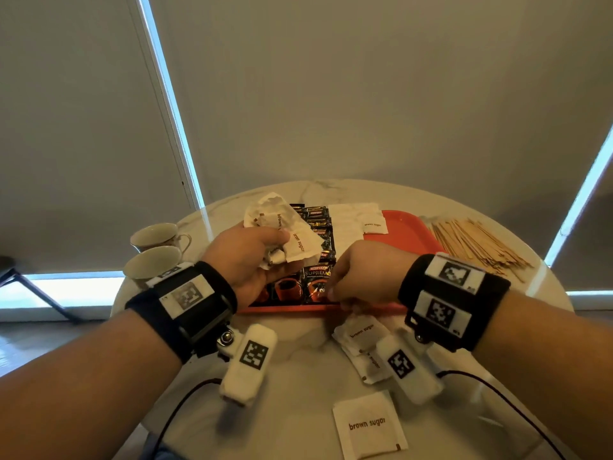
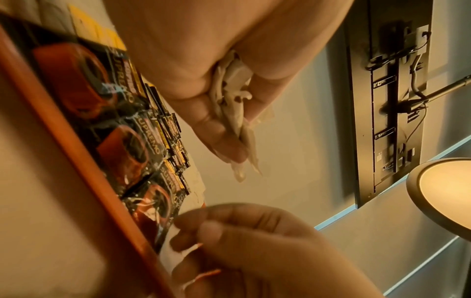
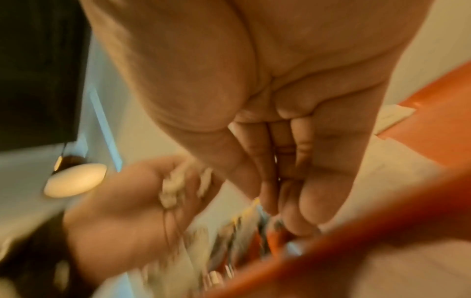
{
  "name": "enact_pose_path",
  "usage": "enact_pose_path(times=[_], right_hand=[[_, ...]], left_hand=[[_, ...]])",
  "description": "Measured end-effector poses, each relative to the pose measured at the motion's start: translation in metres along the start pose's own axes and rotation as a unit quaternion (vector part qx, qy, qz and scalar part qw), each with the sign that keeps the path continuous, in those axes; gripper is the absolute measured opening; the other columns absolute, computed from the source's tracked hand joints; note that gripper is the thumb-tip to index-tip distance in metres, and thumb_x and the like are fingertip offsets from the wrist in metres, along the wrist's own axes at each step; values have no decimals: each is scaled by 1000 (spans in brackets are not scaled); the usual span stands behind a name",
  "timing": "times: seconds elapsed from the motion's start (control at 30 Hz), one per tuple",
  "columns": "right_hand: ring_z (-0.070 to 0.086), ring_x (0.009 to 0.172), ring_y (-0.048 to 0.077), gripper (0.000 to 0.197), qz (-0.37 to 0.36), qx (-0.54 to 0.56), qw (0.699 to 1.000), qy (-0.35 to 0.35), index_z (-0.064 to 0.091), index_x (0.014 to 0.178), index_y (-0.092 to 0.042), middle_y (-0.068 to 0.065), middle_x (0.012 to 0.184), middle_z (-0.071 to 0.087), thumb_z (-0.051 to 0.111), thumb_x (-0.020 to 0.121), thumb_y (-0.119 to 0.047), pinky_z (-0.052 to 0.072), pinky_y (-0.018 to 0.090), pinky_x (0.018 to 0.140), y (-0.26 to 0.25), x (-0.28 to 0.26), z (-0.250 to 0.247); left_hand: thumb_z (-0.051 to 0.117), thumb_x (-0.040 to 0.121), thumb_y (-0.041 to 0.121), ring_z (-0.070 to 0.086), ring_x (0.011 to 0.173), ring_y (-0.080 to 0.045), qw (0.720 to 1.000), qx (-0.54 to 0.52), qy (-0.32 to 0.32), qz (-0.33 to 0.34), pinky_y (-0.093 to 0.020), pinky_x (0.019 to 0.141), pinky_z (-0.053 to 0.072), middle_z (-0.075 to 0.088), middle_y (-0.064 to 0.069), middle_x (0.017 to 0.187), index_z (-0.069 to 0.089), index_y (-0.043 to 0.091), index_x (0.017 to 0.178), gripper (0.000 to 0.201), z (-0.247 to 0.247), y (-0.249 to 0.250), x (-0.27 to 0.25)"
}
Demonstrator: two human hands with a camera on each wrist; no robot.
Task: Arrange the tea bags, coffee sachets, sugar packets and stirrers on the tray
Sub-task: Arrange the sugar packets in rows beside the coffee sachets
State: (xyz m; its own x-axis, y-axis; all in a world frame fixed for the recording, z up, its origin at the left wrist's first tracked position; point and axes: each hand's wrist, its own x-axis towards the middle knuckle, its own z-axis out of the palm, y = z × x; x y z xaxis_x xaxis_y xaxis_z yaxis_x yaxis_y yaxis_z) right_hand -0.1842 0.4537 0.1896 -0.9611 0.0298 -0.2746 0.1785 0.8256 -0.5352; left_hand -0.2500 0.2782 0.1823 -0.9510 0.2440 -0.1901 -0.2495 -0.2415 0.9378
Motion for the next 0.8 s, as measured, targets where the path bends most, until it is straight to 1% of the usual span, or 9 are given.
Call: enact_pose_path(times=[0.07, 0.1, 0.2, 0.27, 0.4, 0.5, 0.6, 0.7, 0.8], right_hand=[[76, 84, 25, 19, 20, 182, 982, 37, 73, 105, -8, 14, 96, 77, 55, 102, -9, 64, 37, 78, 4, 8, -12], [76, 85, 30, 20, 21, 279, 958, 64, 70, 106, -6, 17, 99, 76, 50, 103, -6, 63, 37, 75, 5, 13, -18], [70, 77, 29, 20, -13, 445, 892, 76, 66, 112, -6, 12, 89, 72, 61, 100, -22, 60, 41, 72, 8, 32, -31], [70, 80, 27, 27, -36, 446, 892, 62, 66, 113, -9, 11, 92, 72, 73, 93, -26, 61, 39, 71, 8, 47, -33], [75, 92, 31, 34, -78, 450, 882, 115, 65, 115, -7, 18, 111, 74, 80, 84, -7, 64, 42, 77, 8, 76, -33], [75, 86, 27, 38, -98, 477, 862, 138, 66, 117, -8, 20, 114, 71, 80, 82, -3, 62, 35, 69, 10, 92, -33], [76, 85, 25, 39, -128, 496, 846, 145, 67, 119, -7, 19, 111, 73, 78, 83, 2, 60, 31, 67, 15, 102, -31], [75, 85, 22, 34, -149, 480, 851, 151, 71, 117, -8, 15, 107, 74, 76, 85, 2, 62, 32, 72, 21, 107, -27], [74, 85, 19, 31, -159, 470, 854, 154, 74, 116, -11, 10, 104, 75, 76, 86, -2, 61, 31, 75, 24, 109, -24]], left_hand=[[61, 98, -4, 79, 89, -36, 1000, -11, 2, 4, -34, 55, 61, 75, -20, 113, 62, 6, 128, 31, 7, -1, 7], [61, 98, -4, 78, 91, -36, 1000, -18, 4, 5, -34, 55, 61, 75, -20, 112, 62, 6, 126, 30, 11, -1, 11], [62, 96, -6, 79, 88, -33, 999, -35, 9, 12, -37, 58, 62, 75, -19, 111, 63, 6, 122, 28, 25, 1, 28], [60, 94, -8, 78, 91, -36, 999, -43, 10, 19, -42, 64, 64, 75, -20, 113, 64, 5, 123, 32, 35, 3, 41], [58, 84, -11, 76, 95, -42, 997, -58, 28, 32, -52, 74, 64, 74, -23, 113, 66, 4, 121, 41, 50, 9, 68], [56, 81, -11, 75, 96, -44, 998, -56, 25, 32, -57, 78, 63, 74, -24, 113, 66, 4, 121, 44, 50, 12, 84], [56, 84, -10, 77, 91, -40, 999, -46, 6, 27, -51, 74, 64, 75, -23, 109, 66, 3, 121, 40, 45, 10, 95], [60, 89, -6, 77, 87, -31, 999, -2, -33, 41, -38, 61, 61, 76, -19, 109, 65, 8, 123, 37, 41, 8, 100], [72, 92, 4, 77, 88, -29, 996, 33, -54, 59, -33, 58, 57, 78, -15, 109, 66, 12, 125, 34, 37, 6, 102]])
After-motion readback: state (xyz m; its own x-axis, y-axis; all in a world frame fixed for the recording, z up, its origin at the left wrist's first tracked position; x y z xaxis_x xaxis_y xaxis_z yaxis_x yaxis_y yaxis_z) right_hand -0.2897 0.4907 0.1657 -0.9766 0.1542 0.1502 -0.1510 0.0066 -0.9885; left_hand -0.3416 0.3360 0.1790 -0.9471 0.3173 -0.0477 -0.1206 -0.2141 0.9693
